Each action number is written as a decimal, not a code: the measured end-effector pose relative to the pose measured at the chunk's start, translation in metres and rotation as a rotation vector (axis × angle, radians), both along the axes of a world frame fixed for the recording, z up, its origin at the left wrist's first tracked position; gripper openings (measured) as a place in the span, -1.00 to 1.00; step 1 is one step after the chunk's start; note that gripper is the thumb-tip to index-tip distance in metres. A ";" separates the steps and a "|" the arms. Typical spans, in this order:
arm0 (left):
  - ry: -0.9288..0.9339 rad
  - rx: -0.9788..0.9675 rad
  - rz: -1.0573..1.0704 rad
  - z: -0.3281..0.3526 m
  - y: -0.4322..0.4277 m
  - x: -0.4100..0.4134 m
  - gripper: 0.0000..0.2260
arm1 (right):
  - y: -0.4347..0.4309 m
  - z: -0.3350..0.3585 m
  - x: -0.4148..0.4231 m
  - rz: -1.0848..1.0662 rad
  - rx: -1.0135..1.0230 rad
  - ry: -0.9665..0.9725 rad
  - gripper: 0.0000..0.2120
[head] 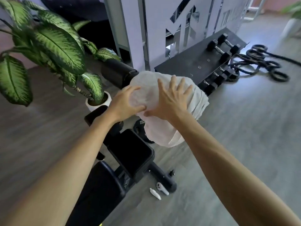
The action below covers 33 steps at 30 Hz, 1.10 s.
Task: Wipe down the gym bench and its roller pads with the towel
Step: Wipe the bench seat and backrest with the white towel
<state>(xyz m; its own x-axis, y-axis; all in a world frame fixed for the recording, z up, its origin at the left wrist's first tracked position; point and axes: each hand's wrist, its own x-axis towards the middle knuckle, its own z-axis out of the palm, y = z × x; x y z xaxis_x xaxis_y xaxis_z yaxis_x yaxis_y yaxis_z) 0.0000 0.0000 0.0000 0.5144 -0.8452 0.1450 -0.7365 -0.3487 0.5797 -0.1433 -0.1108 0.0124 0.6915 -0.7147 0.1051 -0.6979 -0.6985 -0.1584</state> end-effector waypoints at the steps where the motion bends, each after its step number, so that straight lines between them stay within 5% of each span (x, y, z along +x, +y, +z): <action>1: -0.039 0.005 -0.038 0.000 -0.005 0.004 -0.26 | 0.000 0.001 0.002 -0.038 0.031 0.083 0.33; 6: -0.096 0.283 -0.157 -0.004 -0.023 0.010 0.03 | 0.001 -0.013 0.011 -0.064 -0.028 0.206 0.38; 13: -0.165 0.141 -0.095 -0.013 -0.016 0.004 -0.21 | 0.013 -0.011 0.008 0.006 -0.227 0.197 -0.26; 18: -0.107 0.033 -0.061 0.012 0.023 -0.001 -0.32 | 0.028 0.017 0.005 0.228 -0.186 -0.092 -0.64; 25: -0.089 -0.010 0.250 0.070 0.190 0.011 -0.42 | 0.136 0.060 0.068 0.608 -0.068 -0.229 -0.68; 33: -0.068 0.123 0.699 0.056 0.468 -0.007 -0.51 | 0.386 0.037 0.126 1.056 0.152 -0.164 -0.67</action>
